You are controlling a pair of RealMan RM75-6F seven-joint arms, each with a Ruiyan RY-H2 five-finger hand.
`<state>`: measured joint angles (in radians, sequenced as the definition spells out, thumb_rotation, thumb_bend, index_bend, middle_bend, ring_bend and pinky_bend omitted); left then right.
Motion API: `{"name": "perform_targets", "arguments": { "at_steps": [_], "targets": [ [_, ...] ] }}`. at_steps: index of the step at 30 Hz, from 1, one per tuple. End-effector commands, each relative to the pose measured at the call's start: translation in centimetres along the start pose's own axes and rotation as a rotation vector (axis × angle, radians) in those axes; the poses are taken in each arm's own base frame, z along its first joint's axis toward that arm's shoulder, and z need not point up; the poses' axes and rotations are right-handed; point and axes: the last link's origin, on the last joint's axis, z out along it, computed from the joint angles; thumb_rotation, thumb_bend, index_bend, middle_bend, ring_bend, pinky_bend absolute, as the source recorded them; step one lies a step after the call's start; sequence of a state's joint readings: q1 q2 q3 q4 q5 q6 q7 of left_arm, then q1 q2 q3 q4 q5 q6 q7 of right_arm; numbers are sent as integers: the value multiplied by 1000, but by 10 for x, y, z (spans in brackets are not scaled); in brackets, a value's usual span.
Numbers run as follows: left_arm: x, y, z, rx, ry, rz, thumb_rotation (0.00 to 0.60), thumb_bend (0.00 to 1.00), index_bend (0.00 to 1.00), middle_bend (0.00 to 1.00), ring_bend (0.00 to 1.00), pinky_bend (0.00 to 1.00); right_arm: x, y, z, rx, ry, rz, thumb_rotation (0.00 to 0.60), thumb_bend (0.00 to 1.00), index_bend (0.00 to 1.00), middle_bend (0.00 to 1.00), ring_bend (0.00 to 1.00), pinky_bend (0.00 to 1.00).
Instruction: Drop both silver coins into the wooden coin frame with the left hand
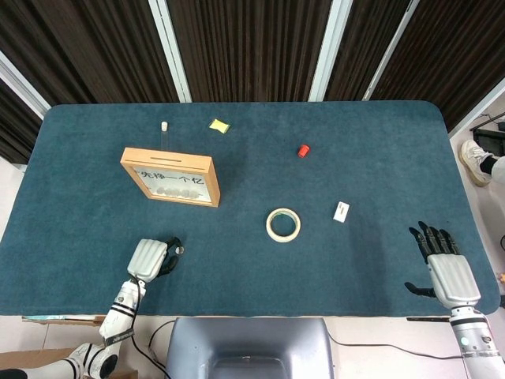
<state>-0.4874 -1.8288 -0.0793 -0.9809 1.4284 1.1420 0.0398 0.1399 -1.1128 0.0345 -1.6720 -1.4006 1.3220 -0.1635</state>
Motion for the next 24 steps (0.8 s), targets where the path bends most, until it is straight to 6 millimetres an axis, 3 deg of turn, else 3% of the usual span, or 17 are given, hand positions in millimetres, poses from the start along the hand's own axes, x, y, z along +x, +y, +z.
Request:
{"name": "perform_targets", "arguments": {
  "at_steps": [1, 24],
  "targets": [
    [0, 0, 1, -1, 1, 1, 600, 375, 439, 1000, 1000, 1000, 0, 0, 0, -2, 2, 2, 600, 177, 0, 0, 0, 0],
    [0, -1, 8, 12, 46, -22, 600, 367, 510, 1000, 1000, 1000, 1, 3, -1, -12, 1, -5, 600, 177, 0, 0, 0, 0]
  ]
}}
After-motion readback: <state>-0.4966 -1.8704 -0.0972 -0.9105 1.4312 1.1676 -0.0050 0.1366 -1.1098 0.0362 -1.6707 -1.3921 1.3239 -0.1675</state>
